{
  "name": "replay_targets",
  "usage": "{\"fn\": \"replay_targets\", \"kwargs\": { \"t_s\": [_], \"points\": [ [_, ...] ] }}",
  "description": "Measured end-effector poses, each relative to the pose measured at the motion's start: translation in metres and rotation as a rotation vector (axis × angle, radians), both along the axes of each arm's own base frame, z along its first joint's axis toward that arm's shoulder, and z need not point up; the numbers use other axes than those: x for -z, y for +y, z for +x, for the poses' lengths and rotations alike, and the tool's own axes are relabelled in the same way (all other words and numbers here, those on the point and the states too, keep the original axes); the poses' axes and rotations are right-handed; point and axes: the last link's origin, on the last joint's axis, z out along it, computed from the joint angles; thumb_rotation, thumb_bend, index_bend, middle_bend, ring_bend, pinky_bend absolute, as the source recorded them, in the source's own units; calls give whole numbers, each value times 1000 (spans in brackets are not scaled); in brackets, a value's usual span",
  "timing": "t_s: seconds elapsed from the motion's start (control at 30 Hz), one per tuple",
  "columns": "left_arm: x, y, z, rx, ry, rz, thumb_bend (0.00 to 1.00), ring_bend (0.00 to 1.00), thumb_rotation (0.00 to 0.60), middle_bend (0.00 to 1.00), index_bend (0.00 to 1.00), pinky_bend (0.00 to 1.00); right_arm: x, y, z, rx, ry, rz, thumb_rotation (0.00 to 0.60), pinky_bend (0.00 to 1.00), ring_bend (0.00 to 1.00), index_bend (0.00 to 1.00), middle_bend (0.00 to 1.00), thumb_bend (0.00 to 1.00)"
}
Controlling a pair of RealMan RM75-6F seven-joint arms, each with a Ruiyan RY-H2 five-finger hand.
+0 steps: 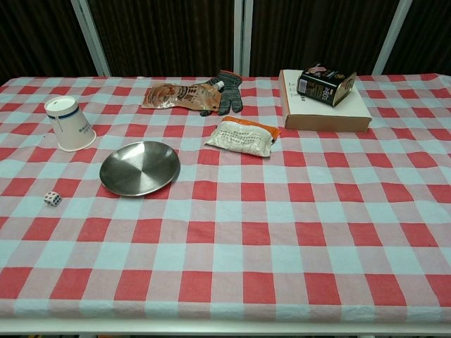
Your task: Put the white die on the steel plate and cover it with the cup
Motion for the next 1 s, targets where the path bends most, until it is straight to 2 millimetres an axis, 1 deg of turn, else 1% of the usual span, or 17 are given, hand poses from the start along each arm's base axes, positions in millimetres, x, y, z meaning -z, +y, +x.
{"fn": "replay_targets", "kwargs": {
  "t_s": [0.2, 0.33, 0.43, 0.5, 0.53, 0.57, 0.67, 0.7, 0.83, 0.87, 1.0],
  "points": [
    [3, 4, 2, 2, 9, -15, 116, 220, 600, 323, 262, 202, 1, -5, 1, 3, 7, 8, 600, 0, 0, 31, 0, 109],
    [5, 9, 6, 29, 13, -35, 116, 219, 600, 323, 262, 202, 1, -8, 2, 1, 9, 9, 600, 0, 0, 31, 0, 110],
    [8, 19, 11, 70, -2, -74, 116, 219, 600, 323, 262, 202, 2, -11, 3, -3, 9, 11, 600, 0, 0, 31, 0, 111],
    [13, 29, 15, 107, -12, -114, 116, 223, 600, 331, 267, 215, 2, -13, 4, -6, 10, 15, 600, 0, 0, 31, 0, 111],
    [15, 33, 17, 122, -14, -136, 115, 246, 600, 353, 275, 253, 3, -13, 4, -7, 11, 16, 600, 0, 0, 31, 0, 111],
    [19, 40, 20, 142, -17, -168, 116, 296, 600, 393, 286, 322, 3, -14, 4, -8, 10, 16, 600, 0, 0, 31, 0, 111],
    [31, 59, 28, 190, -28, -258, 116, 528, 600, 568, 331, 580, 3, -15, 4, -9, 7, 16, 600, 0, 0, 31, 0, 111],
    [36, 65, 30, 203, -33, -286, 116, 581, 600, 616, 352, 634, 3, -15, 4, -9, 7, 16, 600, 0, 0, 31, 0, 111],
    [60, 93, 41, 252, -34, -405, 116, 704, 600, 750, 410, 750, 3, -15, 4, -6, 9, 17, 600, 0, 0, 31, 0, 112],
    [69, 101, 45, 262, -32, -437, 117, 736, 600, 784, 421, 783, 2, -15, 4, -4, 10, 16, 600, 0, 0, 31, 0, 112],
    [98, 119, 53, 264, -41, -526, 122, 796, 600, 843, 428, 823, 1, -15, 2, 6, 11, 13, 600, 0, 0, 31, 0, 112]
  ]
}}
